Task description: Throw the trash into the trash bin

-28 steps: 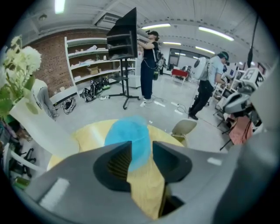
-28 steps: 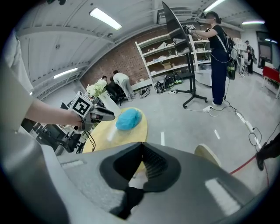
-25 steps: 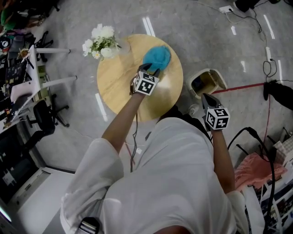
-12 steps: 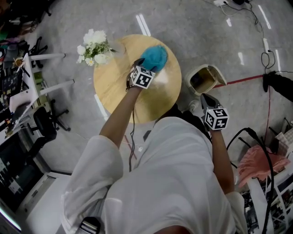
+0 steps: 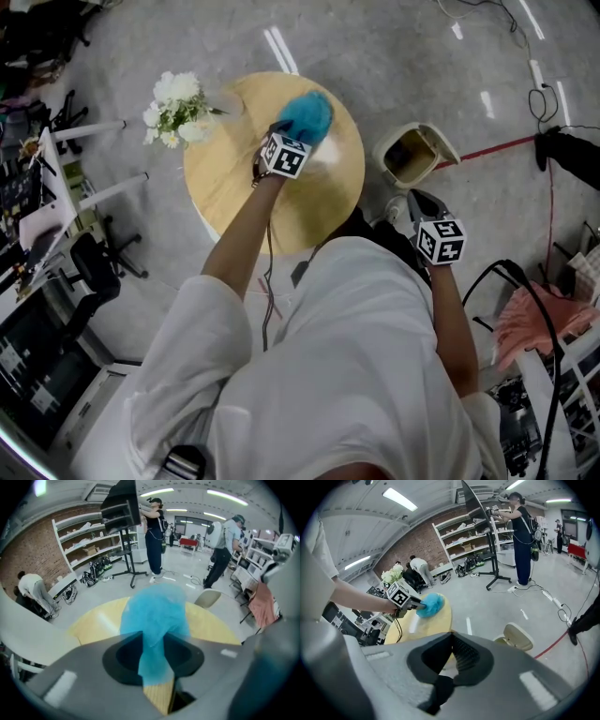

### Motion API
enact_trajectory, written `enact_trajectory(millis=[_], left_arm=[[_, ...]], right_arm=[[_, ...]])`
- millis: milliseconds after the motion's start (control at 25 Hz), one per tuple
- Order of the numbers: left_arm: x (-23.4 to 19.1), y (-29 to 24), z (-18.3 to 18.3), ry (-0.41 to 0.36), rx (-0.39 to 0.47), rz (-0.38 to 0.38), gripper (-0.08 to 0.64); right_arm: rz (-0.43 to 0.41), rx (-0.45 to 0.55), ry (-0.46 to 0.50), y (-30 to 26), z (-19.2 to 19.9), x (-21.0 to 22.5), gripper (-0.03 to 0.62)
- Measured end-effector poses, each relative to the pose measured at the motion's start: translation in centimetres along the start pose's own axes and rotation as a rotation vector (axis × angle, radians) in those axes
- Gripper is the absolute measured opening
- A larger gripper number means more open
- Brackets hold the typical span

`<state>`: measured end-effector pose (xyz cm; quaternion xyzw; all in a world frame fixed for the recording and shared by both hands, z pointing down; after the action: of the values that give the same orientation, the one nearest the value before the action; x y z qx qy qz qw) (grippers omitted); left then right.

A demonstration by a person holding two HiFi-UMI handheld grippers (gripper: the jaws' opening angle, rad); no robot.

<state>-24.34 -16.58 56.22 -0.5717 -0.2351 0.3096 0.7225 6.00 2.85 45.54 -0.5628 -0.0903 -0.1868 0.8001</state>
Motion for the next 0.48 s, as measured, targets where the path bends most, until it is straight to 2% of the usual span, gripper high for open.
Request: enact_trajectory(millis=[120, 480], left_arm=[[0.0, 0.4, -0.1, 0.017, 0.019, -0.003, 0.018], [1.5, 2.3, -0.3, 0.03, 0.06, 0.043, 0.009]], right_arm=[[0.009, 0.006, -0.01, 0.1, 0.2, 0.4, 0.0], [0.011, 0.036, -0.011, 0.8, 0.4, 0.3, 0.0]])
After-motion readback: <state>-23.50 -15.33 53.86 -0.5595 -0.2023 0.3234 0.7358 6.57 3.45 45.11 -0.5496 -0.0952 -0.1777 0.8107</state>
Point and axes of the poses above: the fingertips, and each gripper's own axes: y backward along the fingers, x to its right, z out of its underside, the point moved 7 cm from there along y, backward along the fingers, and after that the axes turned 14 degrees about -x, right-handed, at the moved point
